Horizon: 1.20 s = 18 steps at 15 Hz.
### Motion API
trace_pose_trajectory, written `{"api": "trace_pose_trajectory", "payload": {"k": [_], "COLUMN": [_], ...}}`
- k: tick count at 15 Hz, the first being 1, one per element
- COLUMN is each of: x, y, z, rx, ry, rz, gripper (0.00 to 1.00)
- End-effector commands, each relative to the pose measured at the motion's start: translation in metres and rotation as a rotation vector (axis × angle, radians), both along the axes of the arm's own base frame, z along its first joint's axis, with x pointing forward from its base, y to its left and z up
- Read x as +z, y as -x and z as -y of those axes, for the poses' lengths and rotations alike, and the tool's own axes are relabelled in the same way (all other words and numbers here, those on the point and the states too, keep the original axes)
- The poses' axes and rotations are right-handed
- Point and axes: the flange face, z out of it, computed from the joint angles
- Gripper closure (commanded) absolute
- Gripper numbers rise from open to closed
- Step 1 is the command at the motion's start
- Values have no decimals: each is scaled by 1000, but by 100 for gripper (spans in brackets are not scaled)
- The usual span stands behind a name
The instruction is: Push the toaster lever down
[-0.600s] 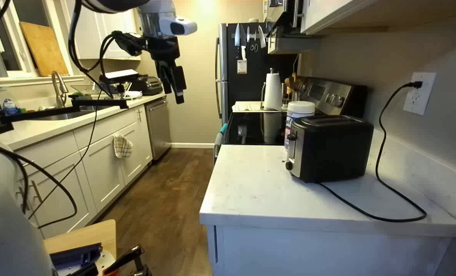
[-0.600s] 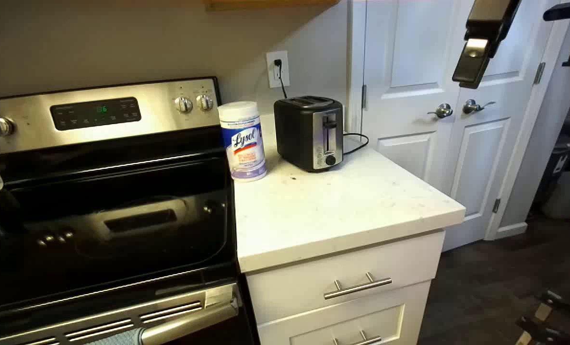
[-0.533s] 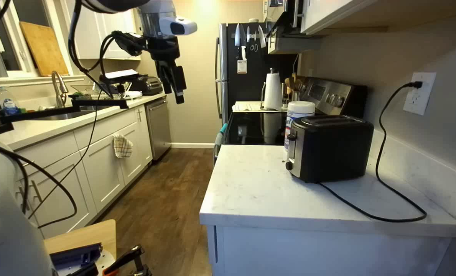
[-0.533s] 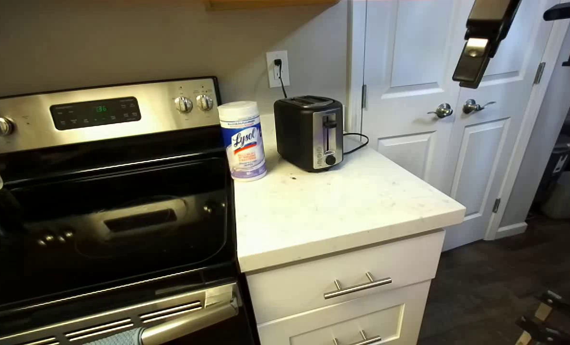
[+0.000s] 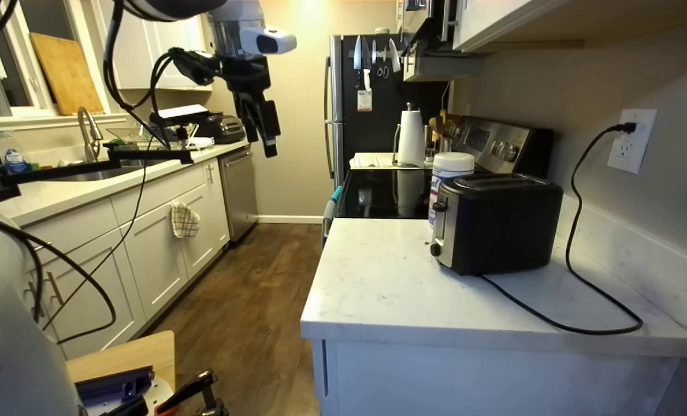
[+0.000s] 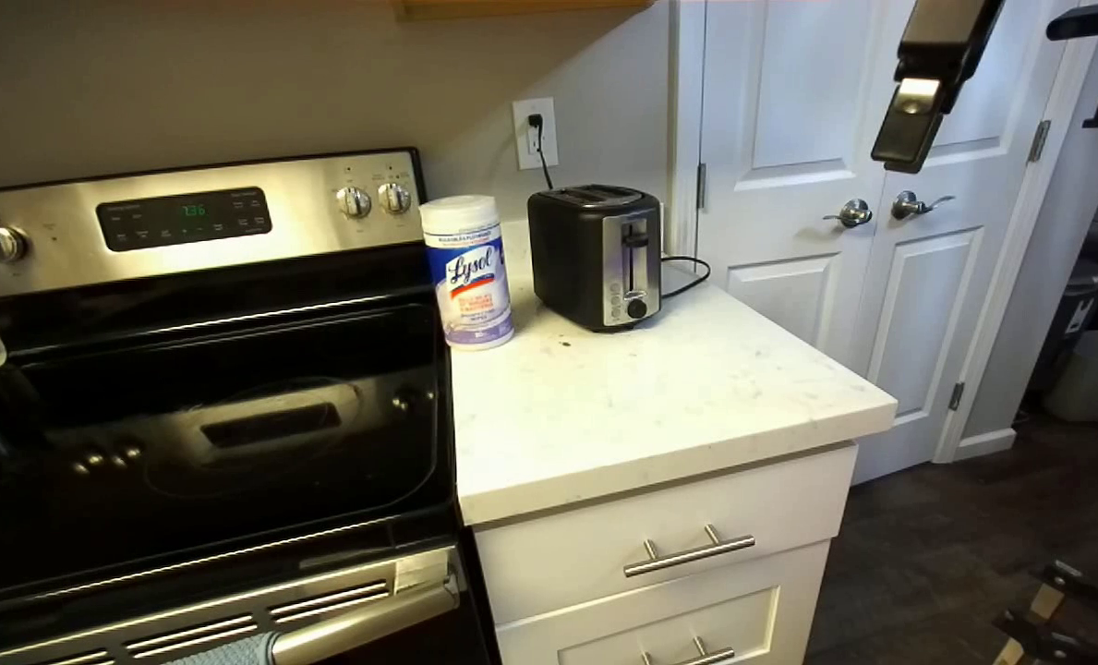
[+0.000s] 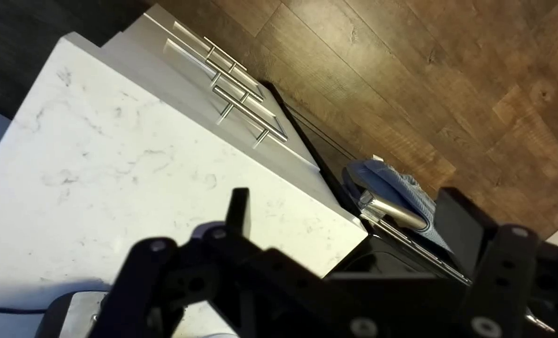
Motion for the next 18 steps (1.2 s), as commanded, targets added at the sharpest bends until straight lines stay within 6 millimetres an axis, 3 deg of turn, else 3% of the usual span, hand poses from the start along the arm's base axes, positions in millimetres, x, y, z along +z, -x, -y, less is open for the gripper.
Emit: {"api": "trace_pose_trajectory", "payload": {"k": [1, 9, 13, 18], "x": [-12, -40, -44, -46], "y": [-18, -113, -146, -172], "z": [-17, -37, -19, 29], "rx": [-32, -326, -417, -502], "ry": [26, -37, -36, -62], "rz": [12, 83, 77, 57], "gripper": [0, 0, 0, 0]}}
